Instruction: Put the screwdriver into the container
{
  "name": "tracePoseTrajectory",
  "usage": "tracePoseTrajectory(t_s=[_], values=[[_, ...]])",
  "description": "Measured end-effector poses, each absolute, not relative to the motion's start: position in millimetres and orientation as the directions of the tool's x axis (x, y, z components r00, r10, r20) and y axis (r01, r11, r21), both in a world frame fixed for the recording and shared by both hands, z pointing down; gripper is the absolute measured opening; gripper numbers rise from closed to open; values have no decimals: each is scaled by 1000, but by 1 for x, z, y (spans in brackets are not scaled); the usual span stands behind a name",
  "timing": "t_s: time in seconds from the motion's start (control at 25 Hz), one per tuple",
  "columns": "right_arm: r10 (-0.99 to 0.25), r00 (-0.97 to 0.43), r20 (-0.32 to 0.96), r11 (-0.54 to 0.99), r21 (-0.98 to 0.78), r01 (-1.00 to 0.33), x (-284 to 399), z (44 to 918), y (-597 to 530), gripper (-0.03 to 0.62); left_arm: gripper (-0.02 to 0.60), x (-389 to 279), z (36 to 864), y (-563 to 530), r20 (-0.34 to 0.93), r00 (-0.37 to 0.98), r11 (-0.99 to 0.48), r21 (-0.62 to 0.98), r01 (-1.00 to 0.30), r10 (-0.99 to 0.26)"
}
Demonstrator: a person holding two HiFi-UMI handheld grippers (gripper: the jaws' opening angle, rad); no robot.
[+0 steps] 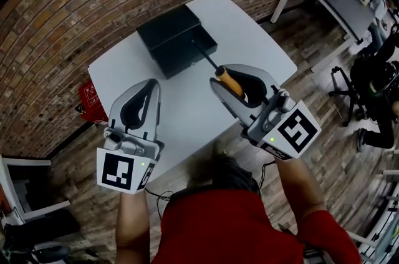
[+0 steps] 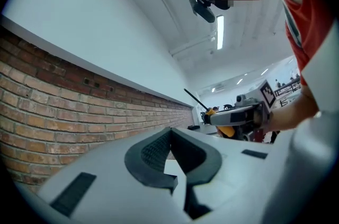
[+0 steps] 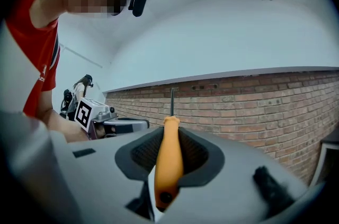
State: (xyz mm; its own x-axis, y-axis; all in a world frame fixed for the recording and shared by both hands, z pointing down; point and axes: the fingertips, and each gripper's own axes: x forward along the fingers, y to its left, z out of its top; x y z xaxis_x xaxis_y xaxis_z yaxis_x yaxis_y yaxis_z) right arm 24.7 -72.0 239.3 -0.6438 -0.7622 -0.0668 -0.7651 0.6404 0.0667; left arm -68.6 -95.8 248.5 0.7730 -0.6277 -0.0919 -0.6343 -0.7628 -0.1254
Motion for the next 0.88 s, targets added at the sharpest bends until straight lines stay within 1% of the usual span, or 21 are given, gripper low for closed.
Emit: tracePoseTrajectory(t_s=[0.32,0.64,0.88], values=[[-685,-728,-24,723,100,-683,72,251,-137,95,14,-23,262,-153,-72,709,-699,-127,-704,-701],[-567,-823,-30,815,120,-566,96,247,-183,96,14,4,264,-191,-69,637,-623,-152,-767,-768],[-530,-848,0,841,128,-526,98,252,-207,95,14,6,263,-206,-52,598,-585,-160,-795,-800]])
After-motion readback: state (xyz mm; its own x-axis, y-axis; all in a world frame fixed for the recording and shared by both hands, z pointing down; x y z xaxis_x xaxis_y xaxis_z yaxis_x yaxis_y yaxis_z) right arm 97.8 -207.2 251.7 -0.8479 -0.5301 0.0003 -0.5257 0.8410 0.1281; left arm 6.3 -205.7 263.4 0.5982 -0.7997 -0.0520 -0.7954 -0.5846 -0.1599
